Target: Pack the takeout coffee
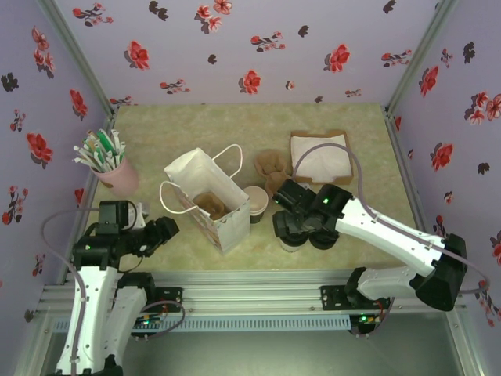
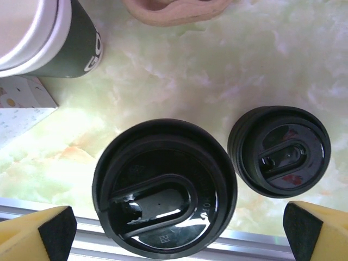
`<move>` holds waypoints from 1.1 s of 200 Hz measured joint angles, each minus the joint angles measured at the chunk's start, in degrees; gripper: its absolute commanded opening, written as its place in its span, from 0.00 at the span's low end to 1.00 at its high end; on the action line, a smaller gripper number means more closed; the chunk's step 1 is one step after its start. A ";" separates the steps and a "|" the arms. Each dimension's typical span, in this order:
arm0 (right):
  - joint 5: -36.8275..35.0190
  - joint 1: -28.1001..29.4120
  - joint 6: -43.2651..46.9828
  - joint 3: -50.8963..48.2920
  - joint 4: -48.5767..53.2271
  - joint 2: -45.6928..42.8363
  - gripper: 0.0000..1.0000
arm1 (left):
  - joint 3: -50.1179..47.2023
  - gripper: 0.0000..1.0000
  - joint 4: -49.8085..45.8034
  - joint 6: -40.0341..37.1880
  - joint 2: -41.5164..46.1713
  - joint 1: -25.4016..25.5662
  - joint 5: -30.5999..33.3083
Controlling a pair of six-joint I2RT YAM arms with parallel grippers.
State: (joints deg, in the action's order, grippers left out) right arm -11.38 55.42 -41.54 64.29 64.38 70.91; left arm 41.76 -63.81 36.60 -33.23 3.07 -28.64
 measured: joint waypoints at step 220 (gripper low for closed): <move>5.20 -1.95 9.44 1.77 1.64 6.43 0.89 | -17.73 0.39 36.92 28.48 -10.08 40.11 12.85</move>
State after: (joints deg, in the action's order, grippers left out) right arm -6.17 53.47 -32.10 66.06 66.02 77.34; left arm 24.03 -26.89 65.08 -43.31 43.18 -15.79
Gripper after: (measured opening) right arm 0.888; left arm 0.389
